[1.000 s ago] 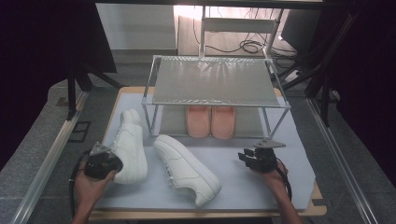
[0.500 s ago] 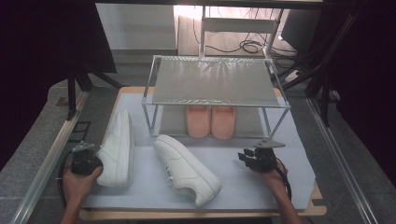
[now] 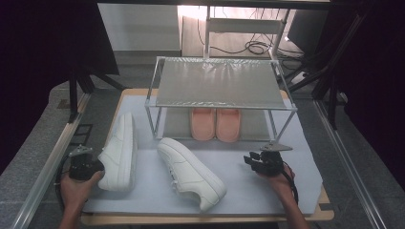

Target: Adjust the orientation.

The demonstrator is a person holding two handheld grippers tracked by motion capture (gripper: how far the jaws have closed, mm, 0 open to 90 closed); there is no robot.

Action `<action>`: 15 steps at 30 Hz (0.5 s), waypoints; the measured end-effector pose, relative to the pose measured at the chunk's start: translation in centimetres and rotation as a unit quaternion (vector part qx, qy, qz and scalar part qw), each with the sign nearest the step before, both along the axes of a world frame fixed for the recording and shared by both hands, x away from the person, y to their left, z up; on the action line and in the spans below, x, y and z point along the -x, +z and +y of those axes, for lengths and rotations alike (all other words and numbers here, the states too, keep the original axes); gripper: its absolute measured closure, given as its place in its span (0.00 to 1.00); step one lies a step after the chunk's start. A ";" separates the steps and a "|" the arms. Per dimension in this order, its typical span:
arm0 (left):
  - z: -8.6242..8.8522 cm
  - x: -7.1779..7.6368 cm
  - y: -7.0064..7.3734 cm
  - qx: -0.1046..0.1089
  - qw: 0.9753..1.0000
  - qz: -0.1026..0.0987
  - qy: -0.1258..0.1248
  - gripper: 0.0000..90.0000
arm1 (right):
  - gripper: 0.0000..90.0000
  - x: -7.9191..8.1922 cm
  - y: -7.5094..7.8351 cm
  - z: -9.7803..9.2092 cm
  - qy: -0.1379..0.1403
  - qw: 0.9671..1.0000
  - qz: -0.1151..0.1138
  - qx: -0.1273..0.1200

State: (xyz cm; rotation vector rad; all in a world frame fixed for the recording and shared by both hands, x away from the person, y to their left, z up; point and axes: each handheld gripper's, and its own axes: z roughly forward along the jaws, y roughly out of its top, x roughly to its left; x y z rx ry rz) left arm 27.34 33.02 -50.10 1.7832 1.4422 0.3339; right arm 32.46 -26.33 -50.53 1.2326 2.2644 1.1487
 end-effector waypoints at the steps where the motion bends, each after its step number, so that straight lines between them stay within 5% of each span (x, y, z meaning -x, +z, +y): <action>1: 0.2 0.3 0.1 -0.002 1.000 0.000 0.003 1.00 | 0.72 0.0 0.0 0.0 0.000 1.000 0.000 -0.001; 15: 2.3 3.1 1.2 0.020 1.000 -0.016 0.018 1.00 | 0.72 0.0 0.0 0.1 -0.001 1.000 0.000 0.000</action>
